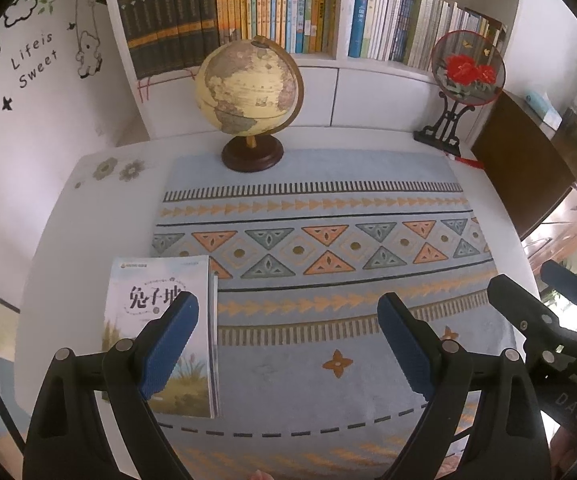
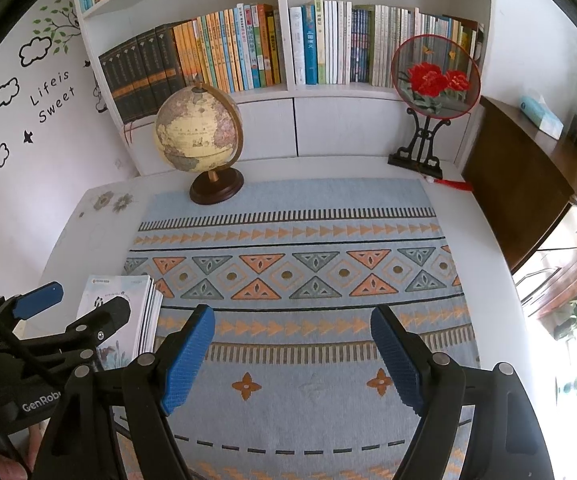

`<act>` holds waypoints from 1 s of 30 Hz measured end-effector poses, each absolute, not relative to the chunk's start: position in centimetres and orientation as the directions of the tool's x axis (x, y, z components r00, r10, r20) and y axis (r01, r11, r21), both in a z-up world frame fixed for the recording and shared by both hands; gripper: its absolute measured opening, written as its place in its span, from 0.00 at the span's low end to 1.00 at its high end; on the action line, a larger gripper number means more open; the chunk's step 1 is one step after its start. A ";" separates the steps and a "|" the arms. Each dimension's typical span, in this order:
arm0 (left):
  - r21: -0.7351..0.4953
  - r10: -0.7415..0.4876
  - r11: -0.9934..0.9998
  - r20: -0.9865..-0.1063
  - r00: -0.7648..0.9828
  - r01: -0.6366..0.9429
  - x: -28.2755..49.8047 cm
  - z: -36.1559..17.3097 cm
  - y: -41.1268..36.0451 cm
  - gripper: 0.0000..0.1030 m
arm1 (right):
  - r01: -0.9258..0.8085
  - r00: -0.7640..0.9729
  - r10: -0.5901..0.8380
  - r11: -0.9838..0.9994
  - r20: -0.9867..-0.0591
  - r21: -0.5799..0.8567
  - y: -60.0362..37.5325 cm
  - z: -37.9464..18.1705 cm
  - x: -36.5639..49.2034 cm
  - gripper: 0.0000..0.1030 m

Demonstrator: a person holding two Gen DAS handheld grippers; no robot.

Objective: Organize books

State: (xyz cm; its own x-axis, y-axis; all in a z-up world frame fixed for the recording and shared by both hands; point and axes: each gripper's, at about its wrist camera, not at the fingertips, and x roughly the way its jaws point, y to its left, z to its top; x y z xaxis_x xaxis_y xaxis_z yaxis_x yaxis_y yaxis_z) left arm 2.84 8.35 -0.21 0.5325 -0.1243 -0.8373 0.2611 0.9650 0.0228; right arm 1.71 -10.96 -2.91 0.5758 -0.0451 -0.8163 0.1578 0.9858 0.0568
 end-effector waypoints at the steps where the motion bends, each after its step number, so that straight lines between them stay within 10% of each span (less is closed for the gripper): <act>1: 0.021 -0.127 0.965 -0.837 0.532 0.263 2.8 -0.2 8.3 0.88 | 0.158 0.576 -0.046 0.986 -0.816 0.057 -10.9 -2.9 1.7 0.76; 30: 0.023 -0.120 0.969 -0.827 0.549 0.247 2.3 -0.2 7.8 0.89 | 0.145 0.569 -0.032 0.987 -0.822 0.062 -10.7 -3.2 1.8 0.76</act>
